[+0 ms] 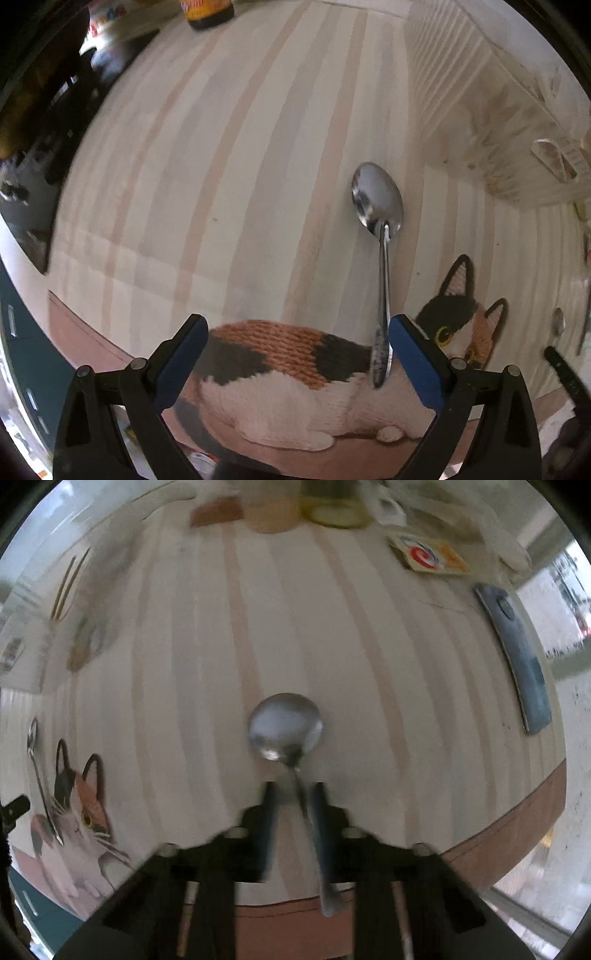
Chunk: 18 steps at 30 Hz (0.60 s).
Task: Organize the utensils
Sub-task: 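Grasp a spoon handle with the left tool while the right tool grasps another spoon, then hold both spoons above the cat mat and adjust the grips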
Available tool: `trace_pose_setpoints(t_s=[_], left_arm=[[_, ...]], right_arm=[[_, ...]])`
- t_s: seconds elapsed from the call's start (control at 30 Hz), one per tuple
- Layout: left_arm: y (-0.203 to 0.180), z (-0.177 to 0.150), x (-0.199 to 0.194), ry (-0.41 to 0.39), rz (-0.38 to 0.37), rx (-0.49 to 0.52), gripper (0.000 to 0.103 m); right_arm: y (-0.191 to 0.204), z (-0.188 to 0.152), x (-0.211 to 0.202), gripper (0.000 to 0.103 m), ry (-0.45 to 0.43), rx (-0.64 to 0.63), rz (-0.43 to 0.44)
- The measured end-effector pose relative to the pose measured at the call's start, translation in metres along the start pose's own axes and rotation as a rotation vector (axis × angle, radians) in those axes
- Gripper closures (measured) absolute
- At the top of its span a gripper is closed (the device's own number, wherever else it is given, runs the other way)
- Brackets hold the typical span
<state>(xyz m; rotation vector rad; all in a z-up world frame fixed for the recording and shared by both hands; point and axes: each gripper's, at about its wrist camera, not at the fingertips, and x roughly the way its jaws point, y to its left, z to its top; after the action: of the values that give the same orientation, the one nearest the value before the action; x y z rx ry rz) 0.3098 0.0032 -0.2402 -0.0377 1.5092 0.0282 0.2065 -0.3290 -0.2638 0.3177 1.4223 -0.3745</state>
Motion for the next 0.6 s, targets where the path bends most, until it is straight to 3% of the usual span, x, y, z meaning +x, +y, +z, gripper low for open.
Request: trace_pose_setpoints(t_s=[0.1,0.2,0.3,0.33,0.4,0.47,0.5,0.6], left_arm=[[-0.005,0.005,0.004,0.006,-0.041,-0.014,0.008],[-0.017,0.014,0.006,-0.004,-0.054,-0.005,0.020],[-0.030,0.025,0.011,-0.004,-0.054,0.008,0.048],[-0.033,0.028,0.014,0.001,-0.053,0.011,0.063],[-0.039,0.033,0.014,-0.024,-0.028,0.029,0.073],[-0.045,0.035,0.014,-0.038,-0.008,0.058,0.093],[-0.047,0.036,0.014,-0.041,-0.006,0.075,0.098],[-0.054,0.031,0.014,-0.046,0.018,0.113,0.099]], right_arm=[[0.015,-0.002,0.002,0.098,0.001,-0.034,0.036],[0.029,-0.003,0.003,0.098,-0.001,-0.059,0.046],[0.044,-0.005,0.004,0.098,-0.002,-0.079,0.046],[0.046,-0.005,0.004,0.098,-0.003,-0.087,0.041],[0.051,-0.007,0.004,0.098,-0.004,-0.103,0.030],[0.060,-0.004,0.001,0.098,-0.001,-0.112,0.024],[0.061,-0.005,0.002,0.098,0.001,-0.112,0.026],[0.058,-0.004,0.000,0.098,0.001,-0.111,0.029]])
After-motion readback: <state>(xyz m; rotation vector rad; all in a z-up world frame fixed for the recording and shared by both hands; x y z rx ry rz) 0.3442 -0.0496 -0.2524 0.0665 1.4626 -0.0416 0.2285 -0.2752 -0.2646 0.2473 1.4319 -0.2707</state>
